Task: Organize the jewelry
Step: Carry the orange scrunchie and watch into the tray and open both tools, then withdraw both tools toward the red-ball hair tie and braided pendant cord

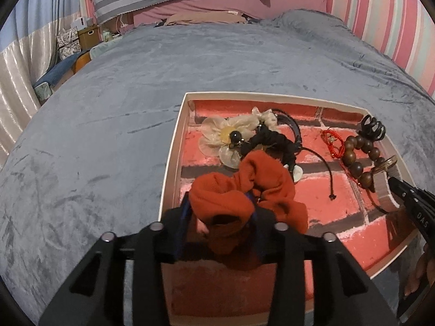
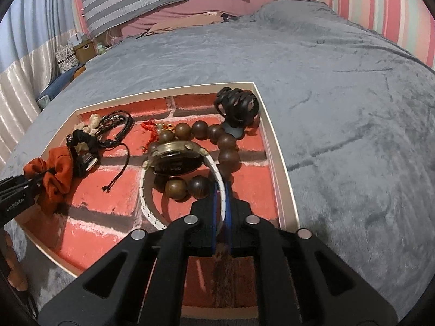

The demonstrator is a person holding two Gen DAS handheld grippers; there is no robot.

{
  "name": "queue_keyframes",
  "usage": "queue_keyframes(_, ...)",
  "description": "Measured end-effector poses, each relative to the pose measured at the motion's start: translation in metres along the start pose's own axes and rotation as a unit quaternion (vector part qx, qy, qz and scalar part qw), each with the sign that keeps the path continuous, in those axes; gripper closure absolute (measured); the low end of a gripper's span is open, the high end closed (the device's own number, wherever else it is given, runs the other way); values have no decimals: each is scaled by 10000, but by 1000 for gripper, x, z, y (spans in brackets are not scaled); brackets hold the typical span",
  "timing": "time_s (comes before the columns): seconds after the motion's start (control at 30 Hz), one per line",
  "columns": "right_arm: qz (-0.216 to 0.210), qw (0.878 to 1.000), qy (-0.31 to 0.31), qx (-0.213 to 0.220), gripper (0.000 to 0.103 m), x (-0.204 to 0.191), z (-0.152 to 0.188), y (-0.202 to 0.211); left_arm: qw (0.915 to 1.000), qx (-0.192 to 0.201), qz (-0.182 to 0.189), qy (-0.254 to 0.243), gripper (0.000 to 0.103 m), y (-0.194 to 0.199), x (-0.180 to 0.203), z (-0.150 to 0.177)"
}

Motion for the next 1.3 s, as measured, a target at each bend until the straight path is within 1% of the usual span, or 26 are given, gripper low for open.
queue_keyframes(0.03,-2,10000,56,39,91,-2,-1,5,10000,16,56,17,56,2,0,0)
queue_keyframes(0.07,-11,9999,75,73,81,-2,-1,8,10000,41,81,39,51,6,-1,0)
queue_keyframes(0.1,-25,9999,96,118,72,-3,-2,13,9999,73,97,56,48,10,-1,0)
queue_keyframes(0.17,-52,9996,157,236,62,-4,-5,25,9997,114,196,60,47,19,2,1)
queue_keyframes(0.23,-96,9991,222,343,56,-6,-7,39,9995,182,246,46,44,30,5,1)
queue_keyframes(0.27,-125,9988,231,411,50,-5,-8,47,9994,244,259,35,42,37,6,2)
queue_keyframes(0.3,-144,9984,243,483,40,-6,-9,54,9991,306,275,34,39,44,7,1)
queue_keyframes(0.33,-144,9980,257,552,35,-6,-9,60,9987,420,302,39,36,56,7,1)
queue_keyframes(0.37,-100,9973,274,666,22,-5,-9,71,9983,494,308,45,31,63,8,0)
queue_keyframes(0.4,-67,9967,288,750,12,-5,-9,79,9975,619,327,73,26,77,7,0)
queue_keyframes(0.47,-15,9949,335,953,5,-5,-7,97,9963,771,368,113,19,97,5,1)
queue_keyframes(0.53,6,9938,384,1043,4,-7,-4,110,9945,925,463,147,18,119,0,6)
queue_keyframes(0.57,25,9936,400,1060,4,-7,-1,117,9935,1007,493,176,16,130,-4,10)
queue_keyframes(0.6,45,9933,406,1078,4,-7,3,122,9929,1081,465,196,11,141,-9,14)
queue_keyframes(0.67,61,9930,390,1117,4,-6,10,133,9916,1222,331,258,8,160,-18,23)
queue_keyframes(0.77,83,9930,331,1130,4,-6,22,148,9905,1335,120,309,7,184,-29,39)
queue_keyframes(0.87,313,9930,356,1084,4,-10,33,159,9897,1386,-79,347,7,205,-40,58)
queue_keyframes(0.97,326,9931,381,1058,4,-17,44,170,9895,1399,-102,354,7,218,-46,73)
queue_keyframes(1.07,563,9891,437,1292,4,-22,54,186,9886,1445,-130,402,7,227,-50,87)
queue_keyframes(1.13,510,9885,485,1335,4,-27,60,192,9884,1444,-159,432,7,229,-51,97)
queue_keyframes(1.3,337,9906,523,1219,4,-39,74,195,9885,1412,-189,502,7,231,-50,115)
Point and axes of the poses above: each gripper's, at about its wrist camera, not at the fingertips, and y roughly against the way its jaws point, x to its right, z to its underside, the point moved 5 cm from there along -y, roughly the way its jaws point, and after that the axes turned 2 degrees about z, right-handed, at the moved point
